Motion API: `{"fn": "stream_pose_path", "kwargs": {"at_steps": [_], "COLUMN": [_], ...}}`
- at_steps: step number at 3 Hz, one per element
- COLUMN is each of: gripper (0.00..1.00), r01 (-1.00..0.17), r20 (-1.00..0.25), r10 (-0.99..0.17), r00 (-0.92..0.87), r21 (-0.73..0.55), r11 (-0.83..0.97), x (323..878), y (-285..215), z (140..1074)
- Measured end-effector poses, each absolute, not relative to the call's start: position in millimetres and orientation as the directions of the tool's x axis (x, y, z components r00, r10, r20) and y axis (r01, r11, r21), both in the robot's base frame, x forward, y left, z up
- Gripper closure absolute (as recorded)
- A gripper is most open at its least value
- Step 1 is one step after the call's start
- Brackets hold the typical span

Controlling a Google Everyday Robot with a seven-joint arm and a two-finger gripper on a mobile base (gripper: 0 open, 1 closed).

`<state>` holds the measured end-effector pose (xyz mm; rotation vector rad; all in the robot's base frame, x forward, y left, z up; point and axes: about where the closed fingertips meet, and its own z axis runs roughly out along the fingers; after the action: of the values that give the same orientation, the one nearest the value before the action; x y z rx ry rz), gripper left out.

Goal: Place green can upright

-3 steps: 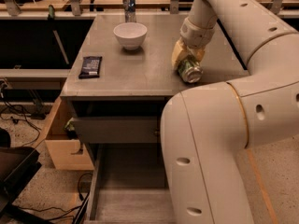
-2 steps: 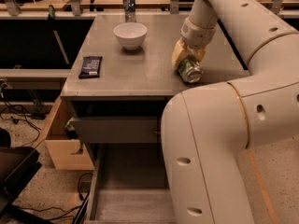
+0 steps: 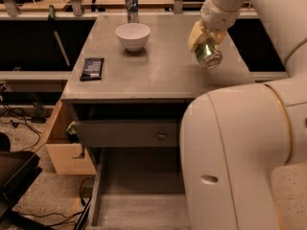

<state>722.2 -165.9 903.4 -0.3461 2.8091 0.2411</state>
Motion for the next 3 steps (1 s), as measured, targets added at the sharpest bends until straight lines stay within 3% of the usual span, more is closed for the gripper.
{"fn": "stream_pose_path", "kwargs": {"at_steps": [1,3], "gripper": [1.00,1.00], "r01": [-0.336,-0.598], "r20": [-0.487,-0.824], "r10": [-0.235,-0.281], "r00": [-0.841,-0.492], "r21": [0.131,0.085], "r11": [0.933,0.797], "x": [723.4,731.7], "y": [-185.0,-197.2], "z": [952.7,1035.9]}}
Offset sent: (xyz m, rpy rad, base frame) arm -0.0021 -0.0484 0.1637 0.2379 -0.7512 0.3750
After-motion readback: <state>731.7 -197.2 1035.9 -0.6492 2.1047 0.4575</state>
